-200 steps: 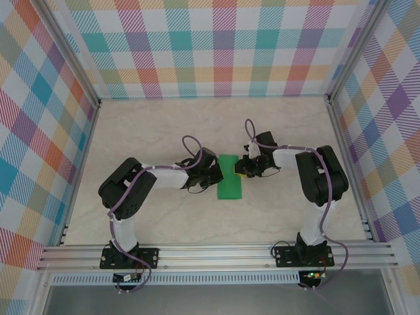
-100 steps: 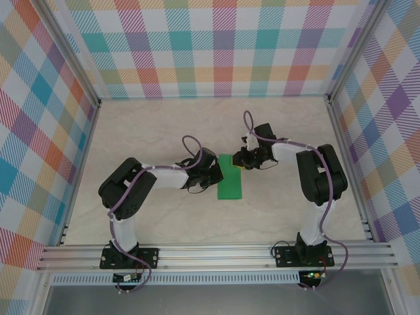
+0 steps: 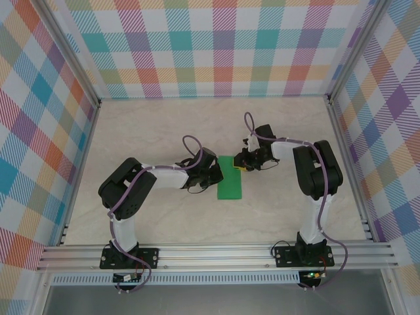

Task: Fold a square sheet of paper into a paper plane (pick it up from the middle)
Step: Fold the square sheet of paper in half at the center of the table.

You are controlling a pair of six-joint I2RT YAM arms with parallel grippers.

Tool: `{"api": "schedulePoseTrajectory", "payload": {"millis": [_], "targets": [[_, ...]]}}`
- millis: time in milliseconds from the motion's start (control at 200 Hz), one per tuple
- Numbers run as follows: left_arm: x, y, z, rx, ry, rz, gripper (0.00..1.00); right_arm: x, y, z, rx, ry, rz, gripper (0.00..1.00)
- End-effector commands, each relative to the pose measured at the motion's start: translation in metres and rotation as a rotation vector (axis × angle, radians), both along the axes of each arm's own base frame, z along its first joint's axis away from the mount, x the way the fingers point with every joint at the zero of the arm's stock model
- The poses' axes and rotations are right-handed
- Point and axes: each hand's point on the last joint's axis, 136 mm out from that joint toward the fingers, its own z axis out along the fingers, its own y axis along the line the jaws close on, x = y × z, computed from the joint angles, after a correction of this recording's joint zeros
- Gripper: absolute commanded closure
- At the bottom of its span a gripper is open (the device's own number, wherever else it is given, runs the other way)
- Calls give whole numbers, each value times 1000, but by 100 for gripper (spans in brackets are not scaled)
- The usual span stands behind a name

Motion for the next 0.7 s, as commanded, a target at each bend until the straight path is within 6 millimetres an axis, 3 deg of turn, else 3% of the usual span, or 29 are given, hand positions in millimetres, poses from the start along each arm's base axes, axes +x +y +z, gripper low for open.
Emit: {"api": "schedulePoseTrajectory", "payload": {"millis": [0, 155, 280, 375, 695], "targets": [[-31, 31, -44, 151, 137, -6, 99, 13, 0, 13, -1, -22, 7, 79], [-31, 32, -45, 154, 142, -6, 99, 20, -4, -3, -52, 12, 1, 79], [-32, 32, -46, 159, 143, -6, 100, 15, -8, -26, -87, 69, -7, 79], [-33, 32, -48, 161, 147, -7, 100, 13, -10, -32, -96, 86, -14, 79], [-35, 34, -53, 172, 158, -4, 100, 35, -5, 2, -91, 27, 0, 78]]}}
